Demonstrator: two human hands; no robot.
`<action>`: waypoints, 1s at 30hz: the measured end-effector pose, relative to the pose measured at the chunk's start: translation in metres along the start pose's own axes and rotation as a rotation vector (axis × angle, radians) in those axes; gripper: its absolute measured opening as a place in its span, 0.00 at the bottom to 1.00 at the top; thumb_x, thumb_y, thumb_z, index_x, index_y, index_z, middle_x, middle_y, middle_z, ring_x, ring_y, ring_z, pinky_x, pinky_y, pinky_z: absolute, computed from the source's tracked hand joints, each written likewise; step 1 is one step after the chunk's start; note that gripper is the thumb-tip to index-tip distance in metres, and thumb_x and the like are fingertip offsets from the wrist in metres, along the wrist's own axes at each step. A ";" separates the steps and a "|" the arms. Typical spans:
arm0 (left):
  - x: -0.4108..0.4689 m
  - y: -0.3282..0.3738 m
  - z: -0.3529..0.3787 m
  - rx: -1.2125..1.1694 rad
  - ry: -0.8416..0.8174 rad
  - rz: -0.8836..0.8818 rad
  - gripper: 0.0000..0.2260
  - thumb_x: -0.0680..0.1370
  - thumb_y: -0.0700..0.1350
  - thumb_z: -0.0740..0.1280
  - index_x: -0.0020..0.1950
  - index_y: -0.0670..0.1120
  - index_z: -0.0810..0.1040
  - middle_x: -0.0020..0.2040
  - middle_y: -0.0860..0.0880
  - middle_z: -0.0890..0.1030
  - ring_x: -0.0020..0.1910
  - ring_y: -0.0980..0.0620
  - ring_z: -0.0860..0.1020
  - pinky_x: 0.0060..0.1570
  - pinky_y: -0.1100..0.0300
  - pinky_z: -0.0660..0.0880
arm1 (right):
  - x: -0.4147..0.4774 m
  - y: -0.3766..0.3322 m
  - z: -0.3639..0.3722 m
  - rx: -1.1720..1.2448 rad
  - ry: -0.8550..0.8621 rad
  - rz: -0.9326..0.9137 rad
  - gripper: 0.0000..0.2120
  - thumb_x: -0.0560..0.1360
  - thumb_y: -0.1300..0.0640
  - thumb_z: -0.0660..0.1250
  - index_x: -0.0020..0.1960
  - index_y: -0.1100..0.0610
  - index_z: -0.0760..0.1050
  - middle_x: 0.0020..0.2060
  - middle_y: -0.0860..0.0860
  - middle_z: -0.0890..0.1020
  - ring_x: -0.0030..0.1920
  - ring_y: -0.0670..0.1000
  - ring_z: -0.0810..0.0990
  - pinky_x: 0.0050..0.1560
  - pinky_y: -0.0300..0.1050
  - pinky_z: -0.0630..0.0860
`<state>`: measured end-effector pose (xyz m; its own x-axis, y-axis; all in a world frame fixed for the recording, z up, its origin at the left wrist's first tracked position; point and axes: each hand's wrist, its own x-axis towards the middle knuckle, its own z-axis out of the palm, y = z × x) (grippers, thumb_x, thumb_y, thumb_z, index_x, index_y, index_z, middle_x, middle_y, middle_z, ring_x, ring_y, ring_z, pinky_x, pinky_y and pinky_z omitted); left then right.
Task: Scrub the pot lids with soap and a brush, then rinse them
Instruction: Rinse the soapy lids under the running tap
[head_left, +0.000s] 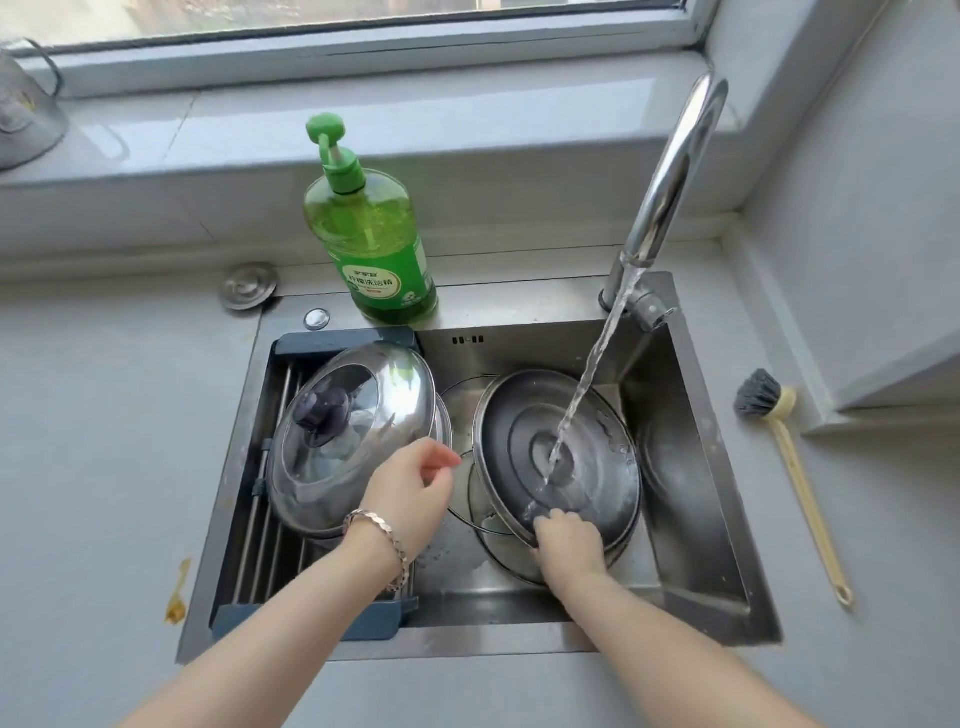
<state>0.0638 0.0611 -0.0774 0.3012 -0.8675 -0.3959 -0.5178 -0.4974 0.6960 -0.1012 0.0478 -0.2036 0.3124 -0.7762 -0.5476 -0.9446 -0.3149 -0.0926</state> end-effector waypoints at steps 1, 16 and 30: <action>0.000 0.000 0.002 -0.004 -0.003 -0.011 0.10 0.77 0.38 0.61 0.43 0.52 0.77 0.44 0.50 0.80 0.41 0.53 0.78 0.31 0.75 0.70 | 0.000 -0.001 0.001 -0.010 0.066 -0.062 0.13 0.64 0.59 0.75 0.47 0.58 0.78 0.46 0.57 0.79 0.46 0.57 0.80 0.40 0.45 0.75; 0.018 0.056 0.039 -0.732 -0.290 -0.665 0.19 0.79 0.48 0.64 0.65 0.40 0.65 0.61 0.34 0.72 0.58 0.35 0.75 0.47 0.48 0.76 | -0.013 0.055 -0.108 0.457 0.423 0.046 0.13 0.72 0.63 0.61 0.53 0.60 0.80 0.46 0.54 0.72 0.48 0.59 0.76 0.43 0.46 0.66; -0.001 0.088 0.013 -0.731 -0.297 -0.524 0.07 0.75 0.28 0.55 0.45 0.39 0.65 0.34 0.40 0.72 0.29 0.43 0.76 0.28 0.48 0.78 | -0.101 0.088 -0.134 0.848 0.114 -0.104 0.10 0.73 0.42 0.64 0.45 0.47 0.78 0.46 0.42 0.77 0.48 0.43 0.76 0.48 0.35 0.71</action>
<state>0.0080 0.0181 -0.0235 0.0847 -0.5505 -0.8305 0.2858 -0.7851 0.5495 -0.2022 0.0254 -0.0453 0.3672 -0.8304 -0.4191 -0.6524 0.0913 -0.7523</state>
